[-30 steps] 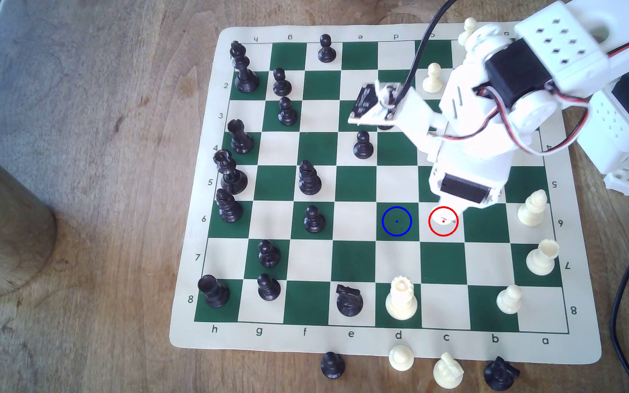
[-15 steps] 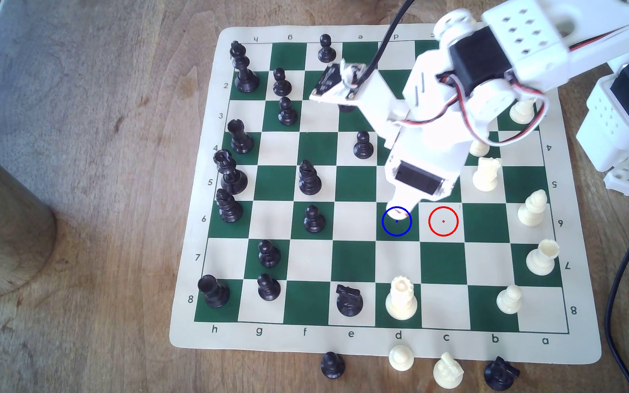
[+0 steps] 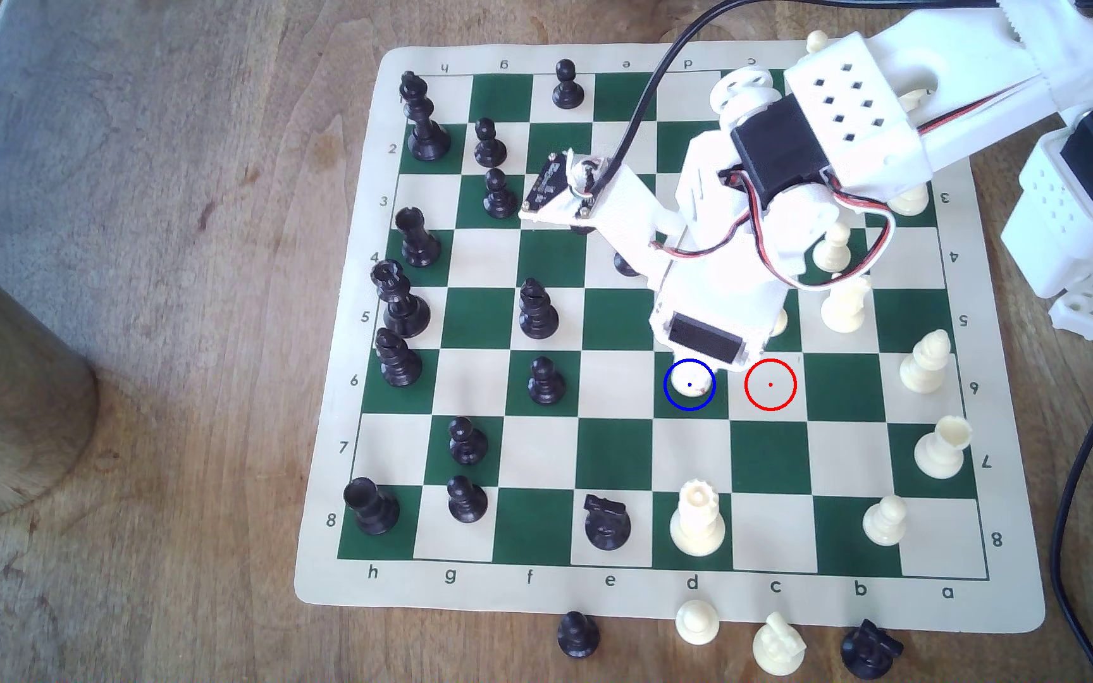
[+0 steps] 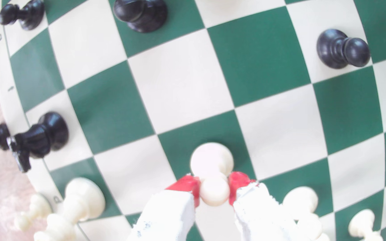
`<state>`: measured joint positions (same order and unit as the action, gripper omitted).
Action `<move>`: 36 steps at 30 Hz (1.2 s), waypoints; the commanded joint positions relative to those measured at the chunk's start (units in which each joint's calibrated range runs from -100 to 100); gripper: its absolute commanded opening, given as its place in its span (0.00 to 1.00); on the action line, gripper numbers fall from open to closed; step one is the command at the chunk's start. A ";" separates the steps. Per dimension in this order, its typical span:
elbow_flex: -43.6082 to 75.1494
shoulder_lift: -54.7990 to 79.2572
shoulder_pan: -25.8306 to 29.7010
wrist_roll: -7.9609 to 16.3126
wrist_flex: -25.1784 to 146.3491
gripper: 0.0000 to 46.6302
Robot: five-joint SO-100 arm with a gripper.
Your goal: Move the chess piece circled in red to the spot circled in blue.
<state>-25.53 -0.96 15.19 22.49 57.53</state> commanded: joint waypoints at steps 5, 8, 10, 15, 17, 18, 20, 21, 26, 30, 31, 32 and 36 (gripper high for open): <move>4.23 0.03 0.65 0.20 -0.69 0.50; 4.13 -0.06 0.65 0.05 -0.45 0.56; 3.77 -0.65 0.57 -0.05 -0.28 0.60; 1.32 -5.57 -1.23 -0.44 0.29 0.65; 1.23 -6.93 -1.86 -0.68 1.36 0.66; 1.14 -8.20 -2.09 -0.93 2.67 0.67; 0.69 -9.99 -2.01 -1.12 3.98 0.67; 0.42 -10.84 -1.93 -1.22 4.55 0.67; -2.48 -15.93 0.10 -1.37 8.32 0.65; -7.29 -22.64 2.99 -1.42 12.00 0.61; -8.38 -24.25 3.54 -1.42 12.49 0.60; -10.73 -27.30 4.32 -1.42 13.40 0.59; -16.54 -35.62 4.25 -2.34 15.44 0.39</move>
<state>-39.27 -26.35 19.47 21.07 71.79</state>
